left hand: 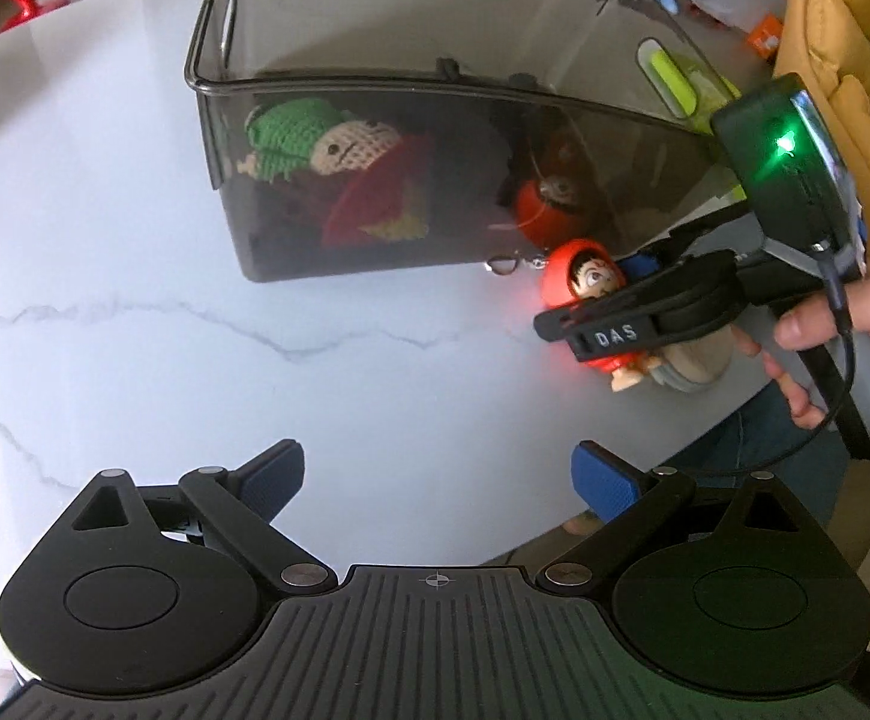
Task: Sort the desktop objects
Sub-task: 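Grasp the red-hooded figurine with the right tool, then carry the red-hooded figurine over the clear bin with the right tool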
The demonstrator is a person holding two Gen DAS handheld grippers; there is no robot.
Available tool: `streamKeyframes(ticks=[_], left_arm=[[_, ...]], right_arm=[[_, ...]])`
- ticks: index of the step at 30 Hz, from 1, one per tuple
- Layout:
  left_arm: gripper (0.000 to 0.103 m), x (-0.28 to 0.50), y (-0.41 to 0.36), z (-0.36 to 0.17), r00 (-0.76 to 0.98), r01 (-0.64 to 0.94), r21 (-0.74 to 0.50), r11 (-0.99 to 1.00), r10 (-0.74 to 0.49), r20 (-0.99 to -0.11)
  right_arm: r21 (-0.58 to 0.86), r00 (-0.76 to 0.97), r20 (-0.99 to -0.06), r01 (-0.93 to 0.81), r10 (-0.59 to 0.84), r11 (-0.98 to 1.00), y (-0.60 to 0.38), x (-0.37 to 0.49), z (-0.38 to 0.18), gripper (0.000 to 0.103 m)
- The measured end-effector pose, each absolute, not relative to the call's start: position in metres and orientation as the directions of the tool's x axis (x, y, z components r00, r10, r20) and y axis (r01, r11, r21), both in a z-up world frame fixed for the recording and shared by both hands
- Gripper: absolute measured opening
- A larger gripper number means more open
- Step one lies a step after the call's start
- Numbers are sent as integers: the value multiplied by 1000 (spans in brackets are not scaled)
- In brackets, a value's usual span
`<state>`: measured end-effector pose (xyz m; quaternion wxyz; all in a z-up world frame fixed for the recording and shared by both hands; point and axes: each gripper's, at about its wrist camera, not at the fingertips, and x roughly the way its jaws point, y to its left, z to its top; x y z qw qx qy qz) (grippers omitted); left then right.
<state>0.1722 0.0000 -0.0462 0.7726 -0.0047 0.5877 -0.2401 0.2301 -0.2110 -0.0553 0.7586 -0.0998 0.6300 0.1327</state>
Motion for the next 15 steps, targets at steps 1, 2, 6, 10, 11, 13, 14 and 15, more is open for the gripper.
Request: streamKeyframes(ticks=[1,2,6,10,11,13,14,15], left_arm=[[99,173,-1,-47,194,366,-295,883,-382,-904],[99,172,0,-46,193,366,-299,881,-386,-902],[99,172,2,-47,193,363,-310,878,-397,-897],[99,174,16,-48,199,323,-342,882,-416,-887],[99,176,22,-50,199,302,-358,884,-425,-883],[99,181,31,-56,197,243,-404,882,-453,-870],[99,184,35,-59,196,216,-426,879,-466,-863],[99,187,36,-62,194,197,-445,874,-480,-856]], right_arm=[[14,179,-981,-344,80,939,-213,227,-53,55],[11,190,-978,-363,85,932,-214,223,-50,55],[27,223,-968,-374,118,927,-221,205,-31,54],[127,205,-953,-398,223,908,-230,183,10,54],[158,212,-942,-403,260,901,-234,178,26,54],[212,267,-904,-401,335,891,-244,176,65,54],[234,310,-877,-392,367,890,-252,179,85,54],[242,360,-851,-376,382,895,-260,186,102,54]])
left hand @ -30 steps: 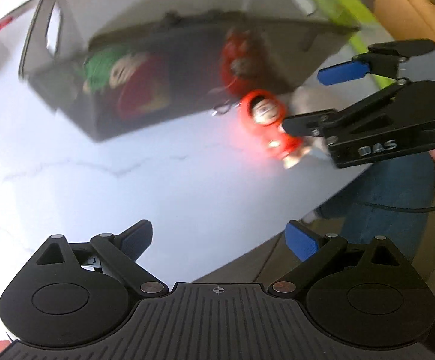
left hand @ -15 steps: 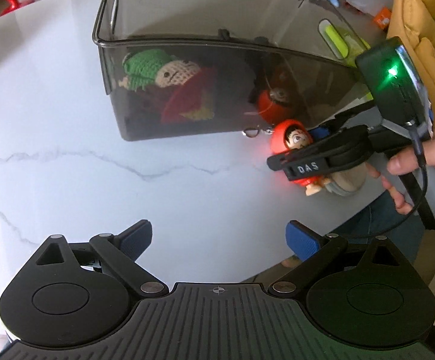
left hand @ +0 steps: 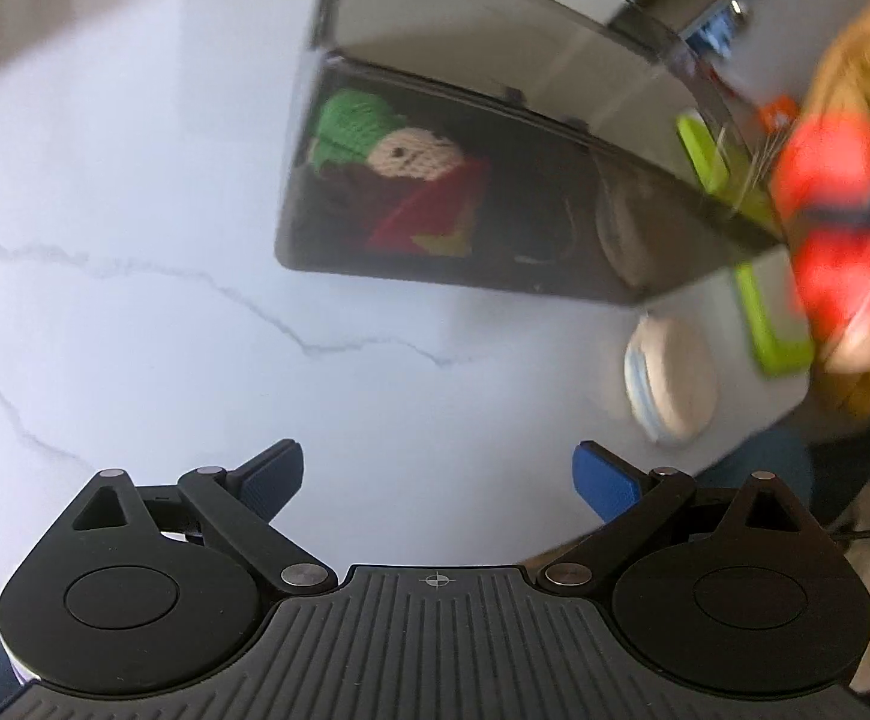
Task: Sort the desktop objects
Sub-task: 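Carry the red-hooded figurine over the clear bin with the right tool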
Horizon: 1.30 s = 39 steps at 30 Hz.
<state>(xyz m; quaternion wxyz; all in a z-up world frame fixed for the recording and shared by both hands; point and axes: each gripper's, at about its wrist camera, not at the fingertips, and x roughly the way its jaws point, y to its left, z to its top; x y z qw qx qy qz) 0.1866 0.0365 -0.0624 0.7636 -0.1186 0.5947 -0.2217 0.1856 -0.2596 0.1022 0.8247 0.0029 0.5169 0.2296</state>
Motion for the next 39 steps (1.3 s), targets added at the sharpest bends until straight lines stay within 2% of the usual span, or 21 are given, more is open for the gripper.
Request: streamKeyframes(ticks=[2,4,8,12,16,20,24,26,27,29,31,33,37,39], left_arm=[[99,192,35,-68,192,189,-477,858,-509,-839],[99,199,20,-68,184,286,-470,835,-529,-828],[100,199,-10,-68,230,512,-383,769,-552,-801],[100,185,-10,-95,137,538,-398,743,-543,-829],[100,187,1,-103,177,474,-369,800,-497,-850],[100,193,19,-97,209,410,-437,801,-549,-810],[100,197,27,-99,221,369,-447,815,-544,-809],[100,199,26,-101,204,370,-456,809,-550,-810],[100,199,24,-102,192,377,-461,804,-554,-810],[101,200,17,-107,149,399,-467,789,-558,-816],[102,197,3,-111,117,433,-457,777,-552,-826],[102,194,-11,-110,86,448,-463,765,-552,-829],[102,185,-45,-98,36,450,-507,735,-582,-812],[103,180,-65,-88,45,462,-496,736,-577,-815]], right_arm=[[232,463,-805,-333,372,914,-268,205,132,55],[167,516,-805,-278,293,946,-262,232,142,55],[69,416,-899,-172,136,983,-256,287,100,55],[-95,325,-945,-165,-37,982,-240,308,50,55],[-153,280,-956,-203,-92,967,-222,318,25,56],[-195,188,-971,-274,-146,942,-198,323,5,55],[-216,143,-973,-313,-179,925,-190,317,-9,55],[-218,137,-973,-312,-183,925,-189,314,-12,57],[-222,142,-972,-309,-186,925,-189,313,-11,62],[-217,172,-970,-307,-171,926,-184,322,-9,61],[-222,231,-960,-293,-157,930,-190,320,1,68],[-205,320,-941,-272,-113,940,-200,304,22,69],[-17,474,-876,-211,87,977,-244,255,64,70],[134,546,-809,-189,217,973,-276,225,81,77]])
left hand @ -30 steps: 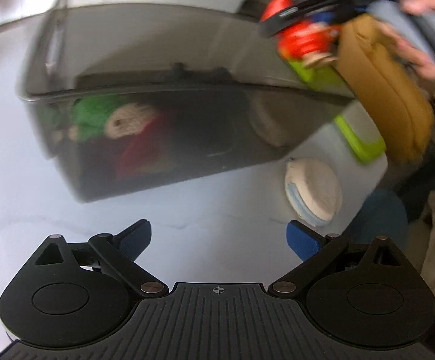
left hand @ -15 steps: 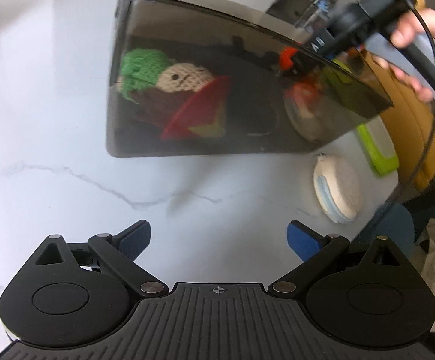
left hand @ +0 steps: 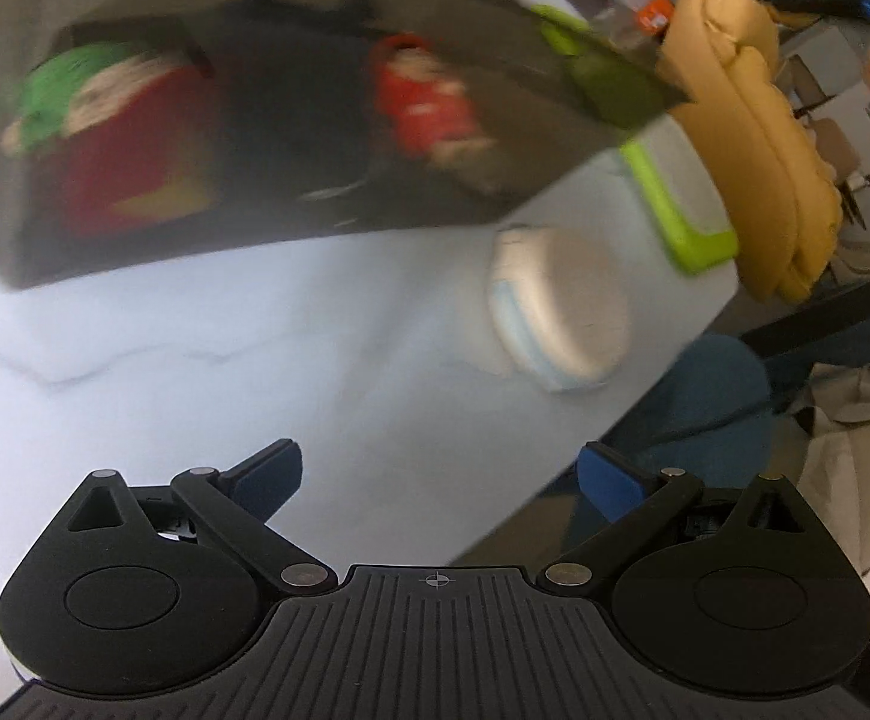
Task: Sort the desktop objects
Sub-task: 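Lower the figurine into the clear bin and open the right tool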
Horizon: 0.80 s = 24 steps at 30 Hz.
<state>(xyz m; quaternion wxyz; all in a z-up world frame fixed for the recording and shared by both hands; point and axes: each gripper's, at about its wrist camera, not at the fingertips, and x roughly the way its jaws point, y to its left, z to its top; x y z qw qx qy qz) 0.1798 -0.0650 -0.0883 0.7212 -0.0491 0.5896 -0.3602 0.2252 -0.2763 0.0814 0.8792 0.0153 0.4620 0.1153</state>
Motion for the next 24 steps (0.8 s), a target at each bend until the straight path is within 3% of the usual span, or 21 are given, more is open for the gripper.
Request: streamKeyframes(ticks=[4,7,13,20,22,23,24], left_arm=[[103,180,-106,-78,88,453,-457,766,-548,-832],[103,190,-137,-85,101,369,-453,811,-519,-849],[103,208,-175,-110,75,228,-421,878,-447,-891],[103,206,-185,-114,148,228,-412,882,-449,-881],[99,204,-185,-114,165,238,-416,878,-459,-873],[83,203,-185,-112,175,252,-420,872,-468,-866],[74,202,-184,-110,175,260,-443,858,-493,-852]], right_arm=[[439,651,-611,-194,450,877,-351,158,88,82],[594,680,-524,-139,513,792,-407,121,64,82],[683,678,-575,90,457,725,-467,99,-23,78],[788,642,-510,82,573,610,-459,110,-80,69],[793,646,-503,81,574,604,-458,113,-86,69],[797,647,-499,82,577,598,-458,114,-89,69],[805,647,-492,85,582,587,-459,116,-93,69]])
